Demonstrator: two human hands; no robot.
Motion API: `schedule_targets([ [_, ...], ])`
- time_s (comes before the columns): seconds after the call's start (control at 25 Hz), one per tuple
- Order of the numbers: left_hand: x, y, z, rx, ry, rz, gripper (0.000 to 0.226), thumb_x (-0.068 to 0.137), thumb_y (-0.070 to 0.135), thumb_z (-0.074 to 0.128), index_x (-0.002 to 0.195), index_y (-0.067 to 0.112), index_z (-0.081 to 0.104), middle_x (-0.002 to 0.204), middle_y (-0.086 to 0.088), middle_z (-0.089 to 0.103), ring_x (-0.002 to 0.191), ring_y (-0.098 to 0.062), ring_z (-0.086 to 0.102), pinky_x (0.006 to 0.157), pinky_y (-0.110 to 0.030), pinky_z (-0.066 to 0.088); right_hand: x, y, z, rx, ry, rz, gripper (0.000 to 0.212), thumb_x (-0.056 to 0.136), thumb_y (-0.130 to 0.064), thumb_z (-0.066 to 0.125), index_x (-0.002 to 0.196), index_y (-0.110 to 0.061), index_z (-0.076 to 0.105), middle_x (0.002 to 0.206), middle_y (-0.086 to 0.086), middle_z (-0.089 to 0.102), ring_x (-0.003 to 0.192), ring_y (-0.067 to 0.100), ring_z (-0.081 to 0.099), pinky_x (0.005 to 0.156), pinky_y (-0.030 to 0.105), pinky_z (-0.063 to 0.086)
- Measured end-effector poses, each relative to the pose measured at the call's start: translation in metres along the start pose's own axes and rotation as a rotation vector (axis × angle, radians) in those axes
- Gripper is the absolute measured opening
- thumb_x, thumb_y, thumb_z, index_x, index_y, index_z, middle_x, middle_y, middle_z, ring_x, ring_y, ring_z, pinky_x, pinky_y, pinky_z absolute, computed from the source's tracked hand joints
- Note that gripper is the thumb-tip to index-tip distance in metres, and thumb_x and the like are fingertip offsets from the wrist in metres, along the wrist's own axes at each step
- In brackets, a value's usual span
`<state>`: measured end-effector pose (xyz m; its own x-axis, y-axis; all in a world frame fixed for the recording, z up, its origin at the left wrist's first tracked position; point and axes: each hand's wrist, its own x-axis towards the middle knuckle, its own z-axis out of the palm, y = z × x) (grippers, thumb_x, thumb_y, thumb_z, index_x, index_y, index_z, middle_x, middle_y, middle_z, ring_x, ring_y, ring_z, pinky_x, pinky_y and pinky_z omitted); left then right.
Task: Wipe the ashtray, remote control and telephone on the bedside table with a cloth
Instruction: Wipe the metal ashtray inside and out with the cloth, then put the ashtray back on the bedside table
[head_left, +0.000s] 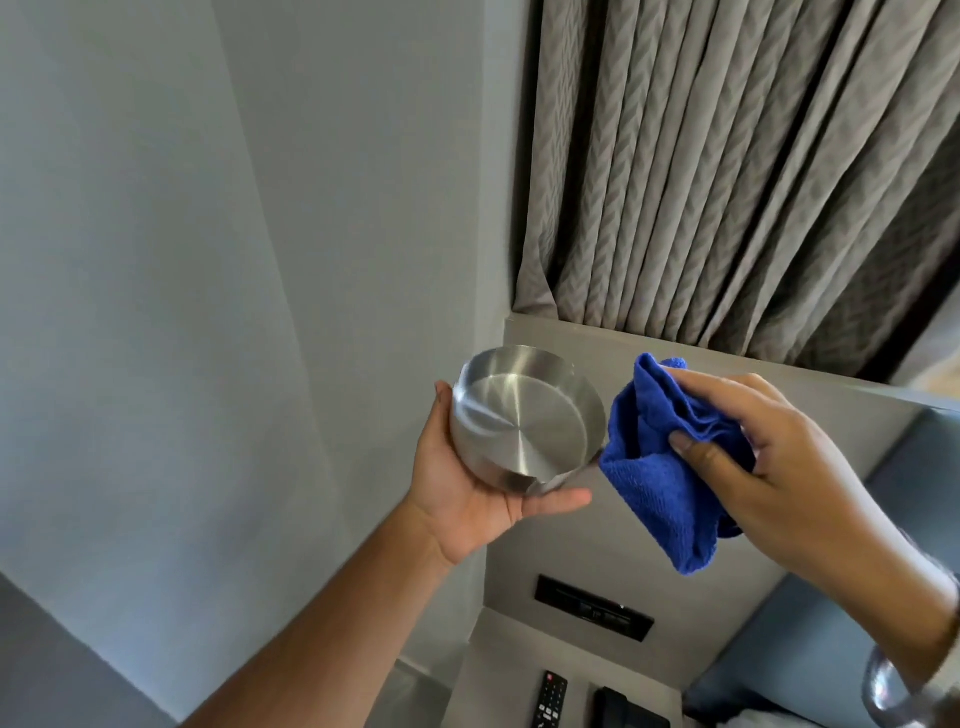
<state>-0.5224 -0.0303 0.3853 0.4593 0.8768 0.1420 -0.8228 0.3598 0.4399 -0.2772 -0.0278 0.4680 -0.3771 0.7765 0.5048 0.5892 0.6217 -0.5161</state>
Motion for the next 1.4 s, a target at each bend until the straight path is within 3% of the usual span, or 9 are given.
schedule_targets([
  [0.12,-0.006,-0.010,-0.022,-0.027,0.021,0.033,0.075,0.091,0.056,0.058,0.150,0.015,0.040,0.157,-0.028,0.031,0.134,-0.056,0.040,0.088,-0.075,0.048,-0.005,0.008,0.003,0.033,-0.015,0.030,0.050,0.086,-0.016,0.063,0.125,-0.045,0.053,0.106,-0.019,0.058,0.099,0.001,0.055,0.078,0.007,0.039],
  [0.2,-0.007,-0.016,-0.034,-0.026,0.077,0.054,0.068,0.088,0.048,0.064,0.146,0.016,0.049,0.153,-0.027,0.041,0.134,-0.057,0.040,0.091,-0.076,0.043,-0.009,0.015,0.007,0.051,-0.039,0.060,0.050,0.085,-0.017,0.063,0.124,-0.047,0.052,0.106,-0.021,0.057,0.100,-0.001,0.054,0.078,0.002,0.036],
  [0.36,-0.003,-0.028,-0.079,0.016,0.229,0.051,0.086,0.080,0.073,0.058,0.145,0.017,0.049,0.149,-0.021,0.049,0.137,-0.049,0.042,0.102,-0.078,0.031,-0.017,0.038,0.027,0.067,-0.087,0.165,0.050,0.082,-0.020,0.063,0.117,-0.052,0.050,0.106,-0.026,0.057,0.097,-0.006,0.054,0.075,0.000,0.036],
  [0.44,-0.004,-0.037,-0.115,0.133,0.400,0.082,0.082,0.076,0.063,0.070,0.140,0.013,0.054,0.141,-0.017,0.056,0.132,-0.041,0.050,0.106,-0.073,0.034,-0.027,0.058,0.048,0.093,-0.111,0.259,0.052,0.078,-0.021,0.067,0.116,-0.049,0.046,0.105,-0.026,0.059,0.094,-0.009,0.056,0.073,-0.002,0.036],
  [0.56,-0.013,-0.072,-0.201,0.228,0.772,0.013,0.045,0.073,0.036,0.075,0.111,0.013,0.072,0.108,-0.013,0.070,0.099,-0.030,0.069,0.086,-0.047,0.056,-0.052,0.110,0.103,0.108,-0.257,0.461,0.073,0.066,-0.023,0.072,0.130,-0.033,0.039,0.094,-0.020,0.061,0.090,-0.009,0.058,0.073,0.001,0.039],
  [0.72,-0.046,-0.148,-0.340,0.330,1.227,-0.135,0.021,0.088,0.032,0.062,0.099,0.015,0.068,0.093,-0.008,0.070,0.086,-0.024,0.067,0.069,-0.034,0.052,-0.115,0.196,0.196,0.126,-0.427,0.726,0.025,0.059,-0.026,0.067,0.084,-0.025,0.063,0.071,-0.007,0.066,0.065,0.009,0.061,0.058,0.025,0.048],
  [0.88,-0.071,-0.219,-0.469,0.494,1.413,-0.228,0.007,0.096,0.021,0.062,0.096,0.016,0.067,0.104,-0.013,0.061,0.097,-0.030,0.059,0.078,-0.040,0.050,-0.201,0.279,0.287,0.172,-0.588,0.914,0.025,0.072,-0.024,0.069,0.089,-0.034,0.054,0.085,-0.005,0.062,0.077,0.016,0.062,0.063,0.026,0.050],
  [1.12,-0.077,-0.272,-0.568,0.718,1.454,-0.262,0.023,0.095,0.033,0.065,0.091,0.011,0.066,0.095,-0.008,0.063,0.090,-0.023,0.061,0.081,-0.041,0.052,-0.268,0.333,0.348,0.311,-0.619,1.081,0.034,0.080,-0.025,0.067,0.091,-0.052,0.050,0.087,-0.017,0.062,0.075,-0.001,0.061,0.055,0.008,0.043],
  [1.4,-0.079,-0.296,-0.594,1.235,1.437,-0.357,0.043,0.102,0.043,0.044,0.099,0.003,0.062,0.098,-0.010,0.065,0.090,-0.026,0.061,0.069,-0.030,0.045,-0.279,0.361,0.361,0.679,-0.513,1.326,0.032,0.079,-0.019,0.073,0.105,-0.029,0.057,0.103,0.004,0.067,0.093,0.023,0.066,0.078,0.034,0.055],
])
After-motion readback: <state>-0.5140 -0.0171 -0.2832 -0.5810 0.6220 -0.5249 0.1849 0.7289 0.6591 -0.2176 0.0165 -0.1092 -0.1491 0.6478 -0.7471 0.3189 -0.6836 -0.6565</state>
